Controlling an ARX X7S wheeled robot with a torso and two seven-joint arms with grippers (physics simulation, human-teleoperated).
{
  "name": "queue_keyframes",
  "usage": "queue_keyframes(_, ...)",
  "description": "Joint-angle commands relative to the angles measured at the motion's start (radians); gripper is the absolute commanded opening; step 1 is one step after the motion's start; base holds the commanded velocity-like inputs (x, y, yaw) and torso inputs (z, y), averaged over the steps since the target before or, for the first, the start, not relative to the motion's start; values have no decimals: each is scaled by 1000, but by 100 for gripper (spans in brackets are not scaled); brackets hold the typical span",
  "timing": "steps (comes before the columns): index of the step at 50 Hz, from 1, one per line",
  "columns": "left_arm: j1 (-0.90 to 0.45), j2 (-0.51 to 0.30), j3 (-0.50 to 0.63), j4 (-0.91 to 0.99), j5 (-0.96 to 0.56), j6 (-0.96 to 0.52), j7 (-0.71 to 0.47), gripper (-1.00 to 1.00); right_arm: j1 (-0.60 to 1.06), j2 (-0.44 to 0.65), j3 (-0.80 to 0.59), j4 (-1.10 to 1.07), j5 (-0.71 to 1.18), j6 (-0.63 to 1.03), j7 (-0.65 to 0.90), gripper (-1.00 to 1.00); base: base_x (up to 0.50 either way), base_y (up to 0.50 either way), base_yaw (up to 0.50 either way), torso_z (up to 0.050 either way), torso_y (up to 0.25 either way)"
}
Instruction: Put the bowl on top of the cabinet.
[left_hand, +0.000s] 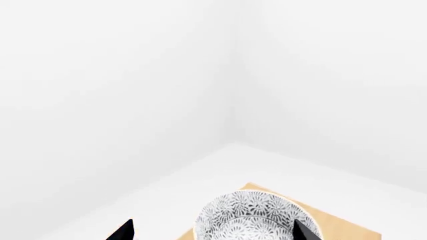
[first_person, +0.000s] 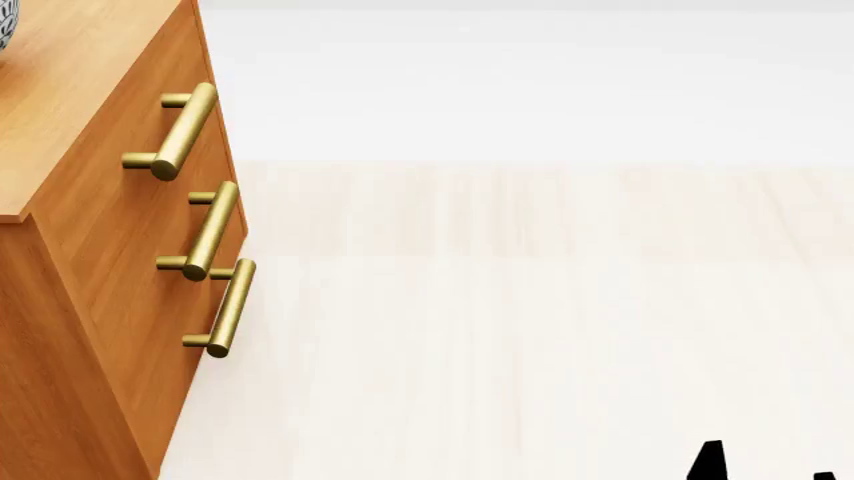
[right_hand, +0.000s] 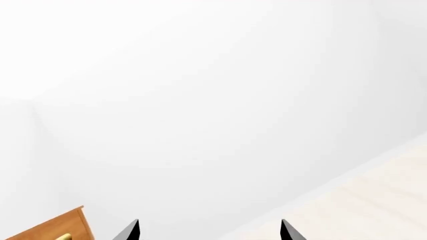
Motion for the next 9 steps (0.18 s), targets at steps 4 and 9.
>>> queue_keyframes(4, 44, 22, -29, 103, -67, -64, -52, 100, -3, -14, 11, -3, -22, 3, -11, 100, 0, 0, 0, 0, 0)
queue_keyframes(9, 72, 20, 14, 183, -193, -87, -130, 100, -6, -11, 16, -4, -12, 0, -14, 100, 0, 0, 0, 0, 0)
